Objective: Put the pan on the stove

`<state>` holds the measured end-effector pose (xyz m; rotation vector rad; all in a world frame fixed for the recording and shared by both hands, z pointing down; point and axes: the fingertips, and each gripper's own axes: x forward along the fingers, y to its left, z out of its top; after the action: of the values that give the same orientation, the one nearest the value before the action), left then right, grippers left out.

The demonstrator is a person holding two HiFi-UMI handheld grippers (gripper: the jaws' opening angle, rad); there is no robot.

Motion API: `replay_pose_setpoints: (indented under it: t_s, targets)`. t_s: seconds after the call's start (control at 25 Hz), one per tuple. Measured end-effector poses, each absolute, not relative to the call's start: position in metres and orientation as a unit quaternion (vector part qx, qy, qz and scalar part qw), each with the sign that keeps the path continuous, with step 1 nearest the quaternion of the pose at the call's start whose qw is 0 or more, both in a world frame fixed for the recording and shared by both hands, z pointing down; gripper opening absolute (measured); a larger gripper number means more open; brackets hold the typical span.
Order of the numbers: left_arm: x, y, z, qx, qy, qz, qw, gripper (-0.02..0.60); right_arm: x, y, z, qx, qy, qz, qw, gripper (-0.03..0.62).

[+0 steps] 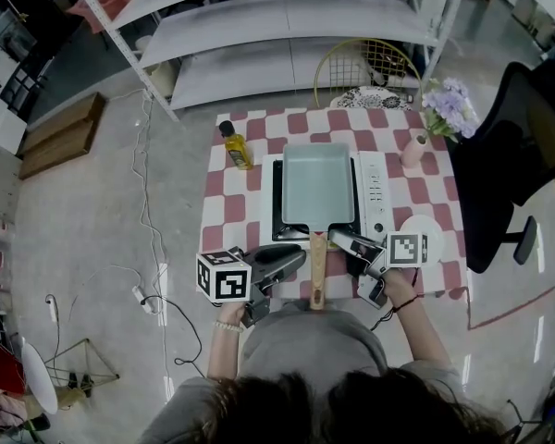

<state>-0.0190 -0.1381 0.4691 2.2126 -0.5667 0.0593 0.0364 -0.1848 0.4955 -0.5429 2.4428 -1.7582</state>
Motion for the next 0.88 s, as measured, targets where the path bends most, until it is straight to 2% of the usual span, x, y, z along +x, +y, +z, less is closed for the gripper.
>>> replay_pose_setpoints:
  t_s: [0.12,0.28,0.4,0.64,0.88]
  targets:
    - [-0.020,-0.140,0.466,0.888,-0.240,0.028,0.392,0.078,0.043,-0.187,0.496,-0.193,0.802,-0.563,0.038,0.089]
    - [-0.021,-0.140,0.464,0.891,-0.248,0.034,0.378,0.063,0.040,-0.187,0.475,-0.166,0.819,-0.545,0.075,0.071]
    - [-0.024,-0.141,0.461,0.895,-0.261,0.038,0.359,0.052,0.046,-0.188,0.477,-0.183,0.835,-0.516,0.054,0.064]
    - [-0.032,-0.144,0.454,0.904,-0.300,0.053,0.301,0.040,0.051,-0.191,0.461,-0.187,0.861,-0.467,0.069,0.041]
    - [-0.041,-0.144,0.447,0.905,-0.329,0.054,0.263,0.034,0.062,-0.198,0.451,-0.217,0.890,-0.397,0.050,0.031]
